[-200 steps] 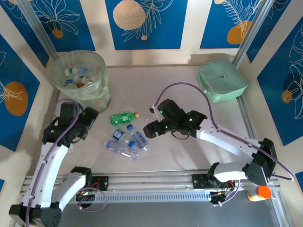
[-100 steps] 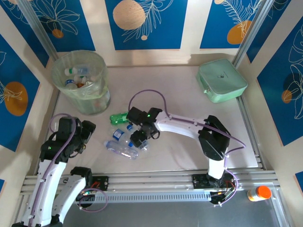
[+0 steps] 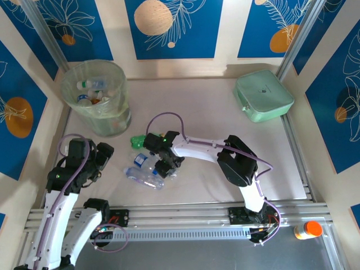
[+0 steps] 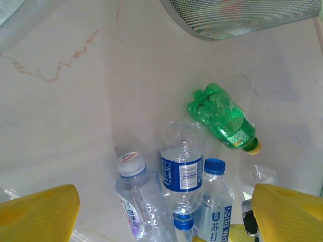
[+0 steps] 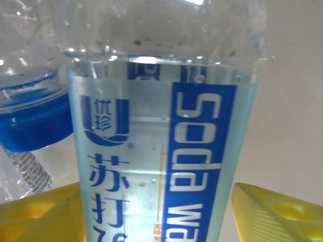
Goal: Put the plastic bottles in the bin
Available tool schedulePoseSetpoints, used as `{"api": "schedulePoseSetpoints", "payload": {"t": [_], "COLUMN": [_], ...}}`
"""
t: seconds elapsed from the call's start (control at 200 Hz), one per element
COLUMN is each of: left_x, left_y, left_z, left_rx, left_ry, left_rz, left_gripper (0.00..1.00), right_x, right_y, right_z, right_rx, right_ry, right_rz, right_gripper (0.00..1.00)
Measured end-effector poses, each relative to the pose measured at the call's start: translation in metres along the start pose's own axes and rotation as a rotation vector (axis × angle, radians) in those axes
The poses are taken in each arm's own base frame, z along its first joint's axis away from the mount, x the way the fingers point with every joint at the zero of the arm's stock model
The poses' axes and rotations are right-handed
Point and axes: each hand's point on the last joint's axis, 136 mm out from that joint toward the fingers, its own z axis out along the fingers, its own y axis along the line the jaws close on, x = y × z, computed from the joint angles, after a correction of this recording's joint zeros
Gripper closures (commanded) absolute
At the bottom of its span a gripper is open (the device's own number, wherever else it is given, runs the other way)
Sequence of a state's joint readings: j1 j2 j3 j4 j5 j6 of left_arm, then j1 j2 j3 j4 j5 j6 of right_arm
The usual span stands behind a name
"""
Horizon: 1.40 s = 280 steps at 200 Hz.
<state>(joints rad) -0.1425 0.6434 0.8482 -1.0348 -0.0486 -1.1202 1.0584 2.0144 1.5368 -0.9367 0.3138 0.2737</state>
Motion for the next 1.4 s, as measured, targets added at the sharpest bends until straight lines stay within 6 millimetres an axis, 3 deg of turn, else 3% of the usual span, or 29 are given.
{"api": "schedulePoseSetpoints", "payload": {"t": [0.07,0.285,0.39,0.565,0.765,0.975,1.255,1.4], "left_x": [0.001,0.002,0.004,0.013,0.044,0.084,0.138,0.157], "left_y": [-0.002,-0.023,-0.039,-0.074,-0.128,-0.164,-0.197,-0.209], "left_z": [0.0,0.002,0.0,-0.012,-0.04,-0.071,-0.083,-0.079], "left_rx": [0.009,0.091,0.163,0.321,0.663,0.949,1.108,1.141], "left_ry": [0.005,0.032,0.046,0.085,0.175,0.268,0.403,0.459], "left_rz": [0.004,0.077,0.146,0.291,0.453,0.599,0.719,0.73], "left_gripper": [0.12,0.14,0.14,0.14,0.06,0.01,0.0,0.09], "right_x": [0.0,0.009,0.012,0.014,0.018,0.019,0.021,0.024], "right_y": [0.0,-0.003,-0.006,-0.008,-0.017,-0.017,-0.001,0.004], "right_z": [0.0,-0.01,-0.034,-0.094,-0.157,-0.213,-0.254,-0.263], "right_rx": [0.002,-0.003,-0.018,-0.17,-0.509,-0.848,-1.131,-1.202], "right_ry": [-0.001,-0.017,-0.073,-0.259,-0.503,-0.696,-0.775,-0.786], "right_rz": [0.0,0.004,0.007,0.051,0.184,0.257,0.234,0.221], "right_gripper": [0.42,0.43,0.43,0.43,0.44,0.45,0.45,0.45]}}
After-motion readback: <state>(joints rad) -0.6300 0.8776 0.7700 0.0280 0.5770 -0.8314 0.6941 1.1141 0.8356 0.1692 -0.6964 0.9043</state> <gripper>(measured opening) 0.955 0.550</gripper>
